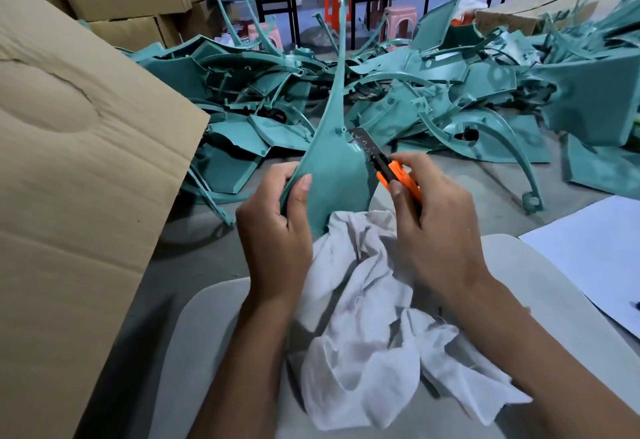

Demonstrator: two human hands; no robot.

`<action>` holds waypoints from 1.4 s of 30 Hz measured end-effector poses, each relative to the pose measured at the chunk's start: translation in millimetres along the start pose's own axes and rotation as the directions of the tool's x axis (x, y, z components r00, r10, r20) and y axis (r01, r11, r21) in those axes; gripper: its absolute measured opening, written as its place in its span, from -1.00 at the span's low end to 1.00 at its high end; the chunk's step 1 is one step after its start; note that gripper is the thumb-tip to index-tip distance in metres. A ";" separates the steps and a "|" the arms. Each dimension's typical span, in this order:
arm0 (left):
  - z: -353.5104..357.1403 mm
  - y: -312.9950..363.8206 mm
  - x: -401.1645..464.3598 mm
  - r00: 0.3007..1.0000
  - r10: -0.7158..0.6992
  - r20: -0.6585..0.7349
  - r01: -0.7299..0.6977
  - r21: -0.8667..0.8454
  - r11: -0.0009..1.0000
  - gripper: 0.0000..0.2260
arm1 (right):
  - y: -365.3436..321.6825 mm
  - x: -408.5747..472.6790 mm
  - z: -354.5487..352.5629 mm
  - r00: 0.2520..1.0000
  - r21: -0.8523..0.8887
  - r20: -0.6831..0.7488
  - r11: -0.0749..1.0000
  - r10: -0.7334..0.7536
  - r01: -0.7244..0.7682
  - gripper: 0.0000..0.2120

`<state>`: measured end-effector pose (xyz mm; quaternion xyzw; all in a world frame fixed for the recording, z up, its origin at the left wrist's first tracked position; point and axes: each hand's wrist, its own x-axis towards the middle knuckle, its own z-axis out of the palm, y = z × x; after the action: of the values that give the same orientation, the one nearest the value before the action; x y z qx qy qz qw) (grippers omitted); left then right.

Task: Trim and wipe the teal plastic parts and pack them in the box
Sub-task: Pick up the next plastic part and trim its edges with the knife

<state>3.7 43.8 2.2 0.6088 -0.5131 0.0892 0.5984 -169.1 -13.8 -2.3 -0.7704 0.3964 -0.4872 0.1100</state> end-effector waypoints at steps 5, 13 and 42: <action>-0.8 5.3 -0.1 0.991 0.132 0.006 -0.132 0.065 0.989 -0.90 | -1.4 0.9 -1.5 0.999 0.078 -0.033 0.996 -0.032 0.034 -0.76; 1.6 4.6 -0.9 0.965 0.208 0.159 -0.226 0.103 0.969 -0.89 | 24.9 5.7 -4.4 0.994 -0.094 -0.036 0.989 0.107 -0.110 -0.72; 14.9 -8.4 -5.5 0.982 -0.050 0.180 0.030 0.112 0.993 -0.55 | -24.2 -7.0 3.1 0.958 0.092 -0.100 0.956 -0.268 0.278 -0.84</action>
<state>-0.1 32.4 -11.2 0.6561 -0.5478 0.0489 0.5167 -155.8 6.5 5.0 -0.7892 0.2644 -0.5505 0.0647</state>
